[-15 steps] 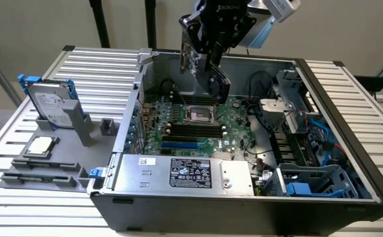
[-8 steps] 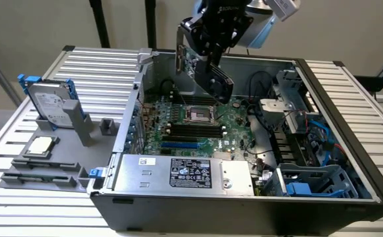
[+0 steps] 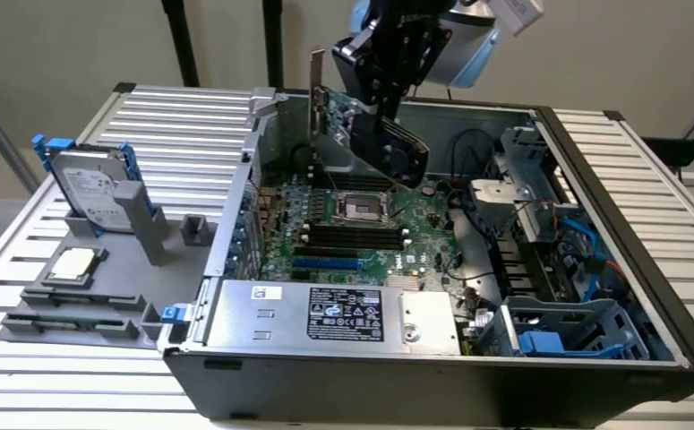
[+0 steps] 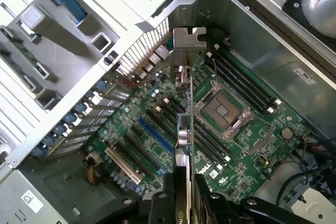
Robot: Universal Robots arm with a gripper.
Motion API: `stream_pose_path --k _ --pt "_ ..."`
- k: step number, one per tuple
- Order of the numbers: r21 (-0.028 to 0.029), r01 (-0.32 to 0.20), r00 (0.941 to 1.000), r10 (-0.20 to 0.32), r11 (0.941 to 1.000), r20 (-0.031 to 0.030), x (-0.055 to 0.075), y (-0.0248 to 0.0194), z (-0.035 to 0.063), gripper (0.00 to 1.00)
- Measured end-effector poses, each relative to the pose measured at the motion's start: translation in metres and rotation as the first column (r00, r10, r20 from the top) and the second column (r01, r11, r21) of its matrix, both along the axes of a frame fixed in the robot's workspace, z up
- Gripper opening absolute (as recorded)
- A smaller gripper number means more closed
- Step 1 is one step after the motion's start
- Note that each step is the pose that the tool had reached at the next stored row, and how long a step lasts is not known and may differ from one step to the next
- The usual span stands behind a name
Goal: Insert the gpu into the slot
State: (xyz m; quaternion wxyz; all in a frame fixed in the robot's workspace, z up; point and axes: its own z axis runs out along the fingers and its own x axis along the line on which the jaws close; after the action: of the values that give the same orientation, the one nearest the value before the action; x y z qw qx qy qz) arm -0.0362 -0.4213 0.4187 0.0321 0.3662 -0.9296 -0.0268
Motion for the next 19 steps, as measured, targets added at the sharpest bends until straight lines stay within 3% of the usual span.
stream_pose_path --k 5,9,14,19 --pt "0.0 -0.09 0.9959 0.09 0.9959 0.0002 0.0 0.0 -0.001 0.26" --pt "0.0 -0.164 0.9865 0.164 0.9865 0.0003 0.0 0.0 -0.0019 0.26" --pt "-0.0001 -0.252 0.9677 0.252 0.9677 0.0003 0.0 0.0 -0.003 0.26" --pt "0.0 -0.339 0.9409 0.339 0.9409 0.0003 0.0 0.0 -0.0042 0.26"
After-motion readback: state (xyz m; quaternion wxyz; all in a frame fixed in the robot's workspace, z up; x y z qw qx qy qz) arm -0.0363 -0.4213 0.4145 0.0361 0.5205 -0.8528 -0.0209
